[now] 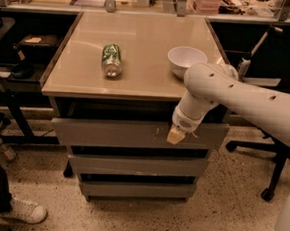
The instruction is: Close top drawer
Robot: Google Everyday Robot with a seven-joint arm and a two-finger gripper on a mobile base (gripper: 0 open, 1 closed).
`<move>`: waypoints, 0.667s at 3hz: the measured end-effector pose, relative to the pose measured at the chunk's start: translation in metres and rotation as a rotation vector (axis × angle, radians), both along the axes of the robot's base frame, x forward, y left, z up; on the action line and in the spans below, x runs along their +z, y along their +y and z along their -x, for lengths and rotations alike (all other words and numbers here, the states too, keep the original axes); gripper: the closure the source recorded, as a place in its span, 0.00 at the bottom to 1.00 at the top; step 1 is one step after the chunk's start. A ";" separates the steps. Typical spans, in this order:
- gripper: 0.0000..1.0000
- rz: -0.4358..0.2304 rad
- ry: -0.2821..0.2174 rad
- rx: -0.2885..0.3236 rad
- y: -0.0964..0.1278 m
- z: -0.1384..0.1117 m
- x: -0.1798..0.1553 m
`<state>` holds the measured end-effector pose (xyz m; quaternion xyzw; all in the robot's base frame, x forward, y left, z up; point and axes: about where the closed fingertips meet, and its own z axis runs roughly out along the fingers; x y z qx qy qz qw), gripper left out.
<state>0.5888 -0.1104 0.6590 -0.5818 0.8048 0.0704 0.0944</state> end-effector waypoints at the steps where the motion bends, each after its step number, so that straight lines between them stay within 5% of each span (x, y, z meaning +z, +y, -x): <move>1: 0.81 0.000 0.000 0.000 0.000 0.000 0.000; 2: 0.58 0.000 0.000 0.000 0.000 0.000 0.000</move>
Offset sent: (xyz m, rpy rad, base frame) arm 0.0000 0.0000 0.0000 -0.0001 -0.0001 -0.0001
